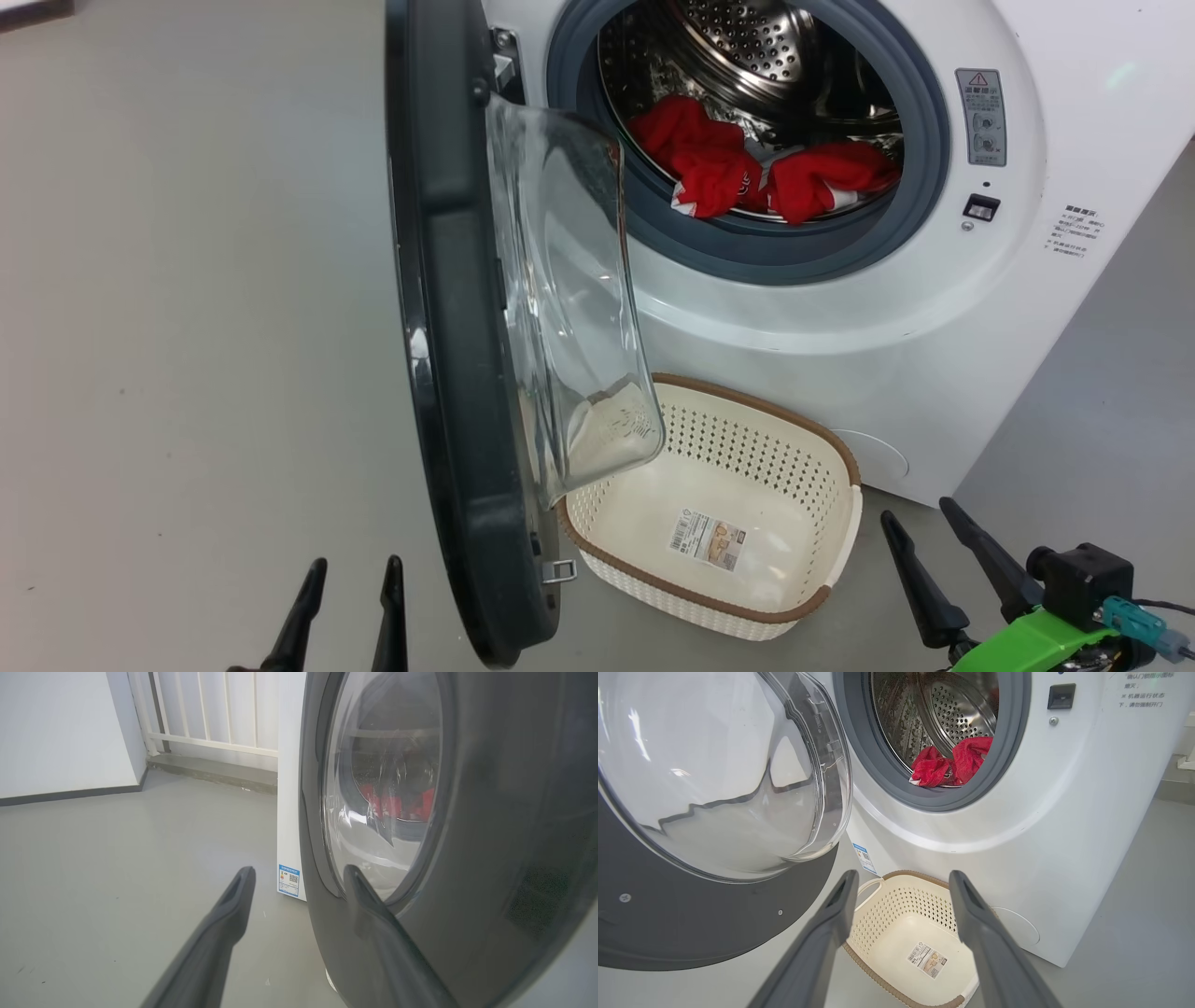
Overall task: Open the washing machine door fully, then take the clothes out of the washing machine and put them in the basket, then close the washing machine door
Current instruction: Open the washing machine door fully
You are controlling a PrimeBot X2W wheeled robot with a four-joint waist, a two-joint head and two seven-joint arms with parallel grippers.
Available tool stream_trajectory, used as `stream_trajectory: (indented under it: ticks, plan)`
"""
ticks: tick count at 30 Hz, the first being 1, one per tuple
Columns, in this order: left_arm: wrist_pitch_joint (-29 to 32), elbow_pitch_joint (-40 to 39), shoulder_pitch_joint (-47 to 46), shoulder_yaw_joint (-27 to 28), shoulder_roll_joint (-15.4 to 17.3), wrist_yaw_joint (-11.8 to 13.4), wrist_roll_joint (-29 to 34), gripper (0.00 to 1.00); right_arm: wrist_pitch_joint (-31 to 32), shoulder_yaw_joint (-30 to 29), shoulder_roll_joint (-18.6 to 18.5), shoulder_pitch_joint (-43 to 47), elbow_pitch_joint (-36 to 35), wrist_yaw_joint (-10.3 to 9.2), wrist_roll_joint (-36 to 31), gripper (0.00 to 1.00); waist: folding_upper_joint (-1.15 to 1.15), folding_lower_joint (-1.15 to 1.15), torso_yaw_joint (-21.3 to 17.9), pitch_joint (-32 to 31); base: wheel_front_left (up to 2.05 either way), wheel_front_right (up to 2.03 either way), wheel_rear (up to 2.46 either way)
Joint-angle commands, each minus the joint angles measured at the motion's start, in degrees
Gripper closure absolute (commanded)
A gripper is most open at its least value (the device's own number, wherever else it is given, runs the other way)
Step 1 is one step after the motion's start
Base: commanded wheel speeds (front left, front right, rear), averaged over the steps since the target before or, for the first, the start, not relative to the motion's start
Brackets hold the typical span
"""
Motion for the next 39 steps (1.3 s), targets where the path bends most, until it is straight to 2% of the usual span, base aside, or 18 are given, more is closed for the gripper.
stream_trajectory:
  ticks: [1, 21, 22, 23, 24, 28, 33, 36, 39]
  plan:
    - [-0.7, -1.4, -1.4, 1.8, 0.2, -0.2, 0.1, 0.00, -0.8, 0.2, -0.3, 0.6, -1.8, 0.29, -0.9, 0.00, 0.00, 0.00, 0.0, 0.0, 0.00, 0.00, 0.00]
    - [-0.7, -2.6, -1.3, 2.1, 0.2, 0.4, 0.4, 0.00, -0.8, -3.8, 1.6, 4.0, -3.1, 0.29, -6.5, 0.00, 0.00, 0.00, -0.7, -0.2, 0.00, 0.00, 0.00]
    - [-0.7, -2.7, -1.4, 2.2, 0.2, 0.4, 0.4, 0.56, -0.8, -3.9, 1.6, 4.0, -3.2, 0.29, -6.6, 0.00, 0.00, 0.00, -0.7, -0.2, 0.00, 0.00, 0.00]
    - [-0.7, -2.7, -1.4, 2.2, 0.2, 0.4, 0.4, 0.56, -0.8, -3.9, 1.6, 4.0, -3.2, 0.29, -6.6, 0.00, 0.00, 0.00, -0.7, -0.2, 0.00, 0.00, 0.00]
    - [-0.7, -3.1, -1.5, 2.5, 0.2, 0.5, 0.0, 1.00, -0.8, -4.0, 1.6, 4.0, -3.3, 0.29, -6.8, 0.00, 0.00, 0.00, -0.8, -0.2, 0.00, 0.00, 0.00]
    - [-0.7, -6.7, -2.3, 5.5, 0.2, 1.3, -1.2, 1.00, -0.8, -4.2, 1.7, 3.9, -3.5, 0.29, -7.1, 0.00, 0.00, 0.00, -0.9, -0.3, 0.00, 0.00, 0.00]
    - [-0.7, -18.4, -3.3, 7.5, 0.2, 2.8, -0.7, 1.00, -0.8, -4.4, 1.9, 3.7, -3.7, 0.29, -7.3, 0.00, 0.00, 0.00, -1.2, -0.2, 0.00, 0.00, 0.00]
    - [-0.7, -26.9, -3.8, 5.5, 0.2, 3.7, 0.0, 1.00, -0.8, -4.3, 1.9, 3.6, -3.8, 0.29, -7.4, 0.00, 0.00, 0.00, -1.4, -0.1, 0.00, 0.00, 0.00]
    - [-0.7, -32.4, -3.8, 1.1, 0.2, 3.3, 1.6, 1.00, -0.8, -4.3, 1.8, 3.5, -3.9, 0.29, -7.4, 0.00, 0.00, 0.00, -1.5, 0.0, 0.00, 0.00, 0.00]
